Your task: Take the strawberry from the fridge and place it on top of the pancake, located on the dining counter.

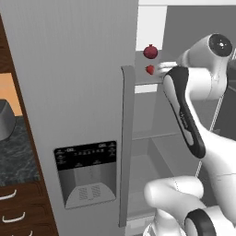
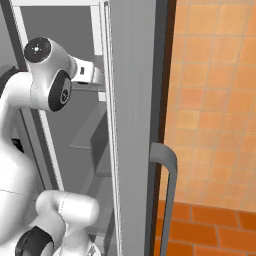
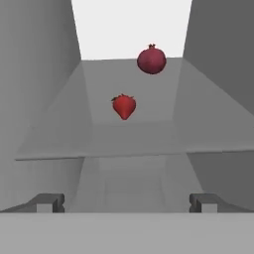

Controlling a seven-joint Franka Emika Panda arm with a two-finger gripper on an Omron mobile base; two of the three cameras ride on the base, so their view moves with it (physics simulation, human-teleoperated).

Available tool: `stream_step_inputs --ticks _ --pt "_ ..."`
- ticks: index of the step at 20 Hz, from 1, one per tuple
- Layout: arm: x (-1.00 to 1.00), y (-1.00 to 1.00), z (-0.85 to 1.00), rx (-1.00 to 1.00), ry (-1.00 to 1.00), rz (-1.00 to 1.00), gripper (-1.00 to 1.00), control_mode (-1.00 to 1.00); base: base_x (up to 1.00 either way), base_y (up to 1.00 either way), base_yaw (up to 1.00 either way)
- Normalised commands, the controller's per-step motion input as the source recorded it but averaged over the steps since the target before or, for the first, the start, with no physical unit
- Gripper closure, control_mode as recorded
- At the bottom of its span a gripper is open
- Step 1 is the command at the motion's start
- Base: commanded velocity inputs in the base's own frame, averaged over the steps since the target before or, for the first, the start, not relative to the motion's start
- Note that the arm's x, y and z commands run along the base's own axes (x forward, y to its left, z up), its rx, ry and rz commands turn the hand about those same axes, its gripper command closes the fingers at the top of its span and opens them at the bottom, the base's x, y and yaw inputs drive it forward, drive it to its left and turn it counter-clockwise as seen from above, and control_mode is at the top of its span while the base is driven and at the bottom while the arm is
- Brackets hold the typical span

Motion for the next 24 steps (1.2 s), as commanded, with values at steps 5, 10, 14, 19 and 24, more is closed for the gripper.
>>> stream_step_inputs --ticks 5,10,14,19,24 --pt "0.75 0.01 -0.02 0.05 0.17 0.0 -1.0 -1.0 0.0 0.0 0.0" --pt "0.61 0.0 -0.21 0.0 0.03 0.0 -1.0 -1.0 0.0 0.0 0.0" --pt "0.41 0.02 -0.22 0.0 0.0 0.0 -1.0 -1.0 0.0 0.0 0.0" --pt "0.42 0.04 -0.24 0.0 0.0 0.0 -1.0 -1.0 0.0 0.0 0.0" --pt "0.51 0.05 -0.04 0.0 0.0 0.0 -1.0 -1.0 0.0 0.0 0.0"
